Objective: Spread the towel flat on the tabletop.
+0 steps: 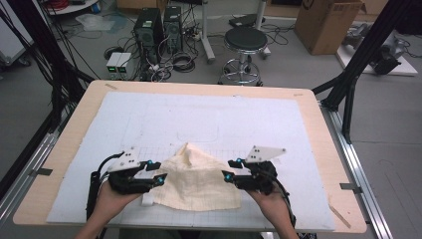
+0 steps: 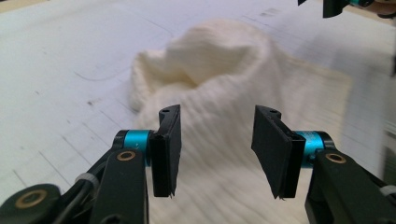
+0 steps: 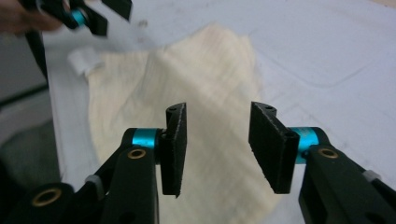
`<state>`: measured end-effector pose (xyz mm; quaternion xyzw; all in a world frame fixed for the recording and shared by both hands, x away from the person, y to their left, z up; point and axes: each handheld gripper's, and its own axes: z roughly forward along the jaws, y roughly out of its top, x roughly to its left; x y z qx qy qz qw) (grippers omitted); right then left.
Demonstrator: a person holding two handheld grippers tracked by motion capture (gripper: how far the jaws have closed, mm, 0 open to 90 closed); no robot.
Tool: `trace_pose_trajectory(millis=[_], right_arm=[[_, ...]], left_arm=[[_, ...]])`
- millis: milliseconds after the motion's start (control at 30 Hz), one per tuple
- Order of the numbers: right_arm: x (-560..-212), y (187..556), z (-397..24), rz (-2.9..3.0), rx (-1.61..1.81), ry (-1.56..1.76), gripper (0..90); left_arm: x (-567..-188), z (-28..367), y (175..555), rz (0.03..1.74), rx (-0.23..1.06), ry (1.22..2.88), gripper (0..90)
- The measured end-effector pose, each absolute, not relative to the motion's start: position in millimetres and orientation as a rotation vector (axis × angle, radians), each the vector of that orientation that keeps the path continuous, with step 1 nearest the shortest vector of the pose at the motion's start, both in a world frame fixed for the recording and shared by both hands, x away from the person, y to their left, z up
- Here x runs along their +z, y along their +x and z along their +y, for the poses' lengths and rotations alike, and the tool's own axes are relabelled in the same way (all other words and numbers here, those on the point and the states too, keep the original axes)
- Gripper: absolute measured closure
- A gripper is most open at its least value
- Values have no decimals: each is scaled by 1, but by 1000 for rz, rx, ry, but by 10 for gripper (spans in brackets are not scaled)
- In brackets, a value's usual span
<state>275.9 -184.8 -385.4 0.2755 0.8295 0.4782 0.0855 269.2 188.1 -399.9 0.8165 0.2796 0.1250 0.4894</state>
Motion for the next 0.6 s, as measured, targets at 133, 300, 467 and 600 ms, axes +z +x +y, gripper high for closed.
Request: trace_pose_trajectory(millis=[133,300,467,600], right_arm=[[-395,300,-174,2486,1337,819,551],[-411,322,-164,2531,1322,804,517],[-426,335,-161,2608,1366,864,594],[-432,336,-158,2682,1329,847,784]], left_arm=[[-407,181,291,711,337,1995,534],[-422,172,316,751,291,2051,563],[-434,165,328,794,228,2119,526],[-437,162,327,804,244,2144,607]])
